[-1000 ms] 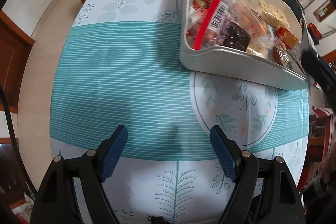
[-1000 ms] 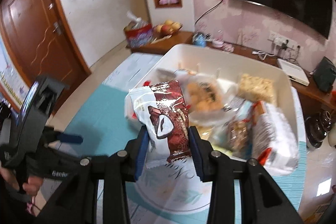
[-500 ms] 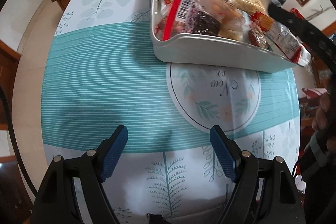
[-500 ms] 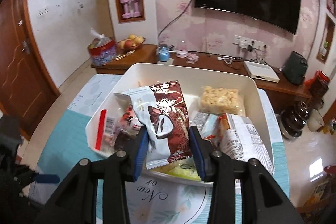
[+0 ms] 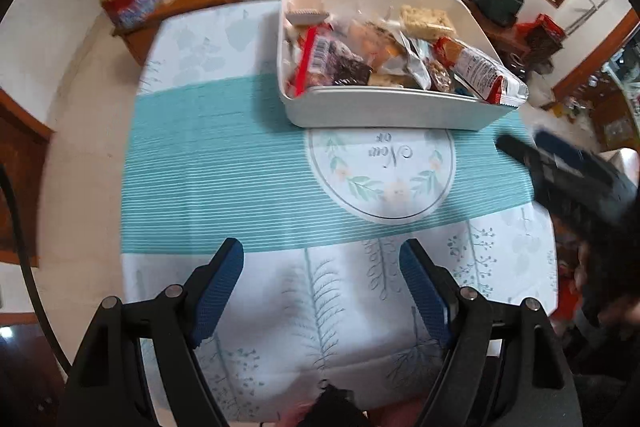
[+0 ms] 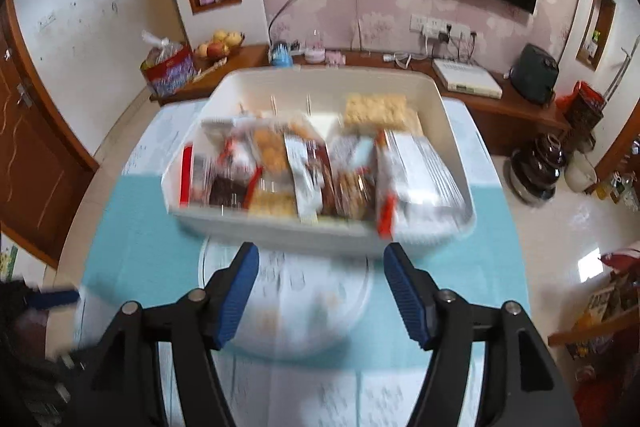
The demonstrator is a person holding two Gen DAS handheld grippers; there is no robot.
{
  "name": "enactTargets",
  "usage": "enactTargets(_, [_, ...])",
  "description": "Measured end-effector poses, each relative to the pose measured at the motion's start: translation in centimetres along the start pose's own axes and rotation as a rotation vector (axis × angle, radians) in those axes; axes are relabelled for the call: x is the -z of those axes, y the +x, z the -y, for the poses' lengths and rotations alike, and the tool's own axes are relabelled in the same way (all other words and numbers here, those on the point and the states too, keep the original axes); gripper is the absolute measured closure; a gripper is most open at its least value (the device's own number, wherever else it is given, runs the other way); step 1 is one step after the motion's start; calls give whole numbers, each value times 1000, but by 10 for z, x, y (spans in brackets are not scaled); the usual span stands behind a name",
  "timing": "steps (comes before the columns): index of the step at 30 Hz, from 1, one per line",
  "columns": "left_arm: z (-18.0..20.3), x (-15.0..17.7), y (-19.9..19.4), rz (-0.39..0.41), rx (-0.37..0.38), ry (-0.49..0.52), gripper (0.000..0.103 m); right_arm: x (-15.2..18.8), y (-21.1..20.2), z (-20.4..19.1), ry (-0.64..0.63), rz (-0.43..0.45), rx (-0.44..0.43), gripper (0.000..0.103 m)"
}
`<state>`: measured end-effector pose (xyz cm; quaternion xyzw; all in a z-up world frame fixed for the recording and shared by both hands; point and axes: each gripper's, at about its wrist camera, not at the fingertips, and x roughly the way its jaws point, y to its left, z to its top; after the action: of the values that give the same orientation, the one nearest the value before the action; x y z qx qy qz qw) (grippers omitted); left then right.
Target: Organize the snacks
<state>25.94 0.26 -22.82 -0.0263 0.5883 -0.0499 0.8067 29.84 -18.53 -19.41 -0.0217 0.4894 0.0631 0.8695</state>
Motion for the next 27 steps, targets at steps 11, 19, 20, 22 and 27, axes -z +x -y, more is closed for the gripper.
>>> enactTargets(11, [57, 52, -76, 46, -28, 14, 23, 87, -104, 31, 89, -113, -99, 14])
enactTargets(19, [81, 52, -142, 201, -34, -11, 17, 83, -191, 44, 79, 9, -121, 7])
enactTargets(20, [83, 51, -149, 224, -46, -20, 17, 83, -201, 45, 86, 33, -136, 6])
enactTargets(22, [85, 51, -156, 251, -60, -33, 17, 81, -212, 44, 72, 53, -133, 4])
enactTargets(27, [90, 63, -171, 300, -88, -75, 14, 81, -228, 48, 110, 100, -136, 2])
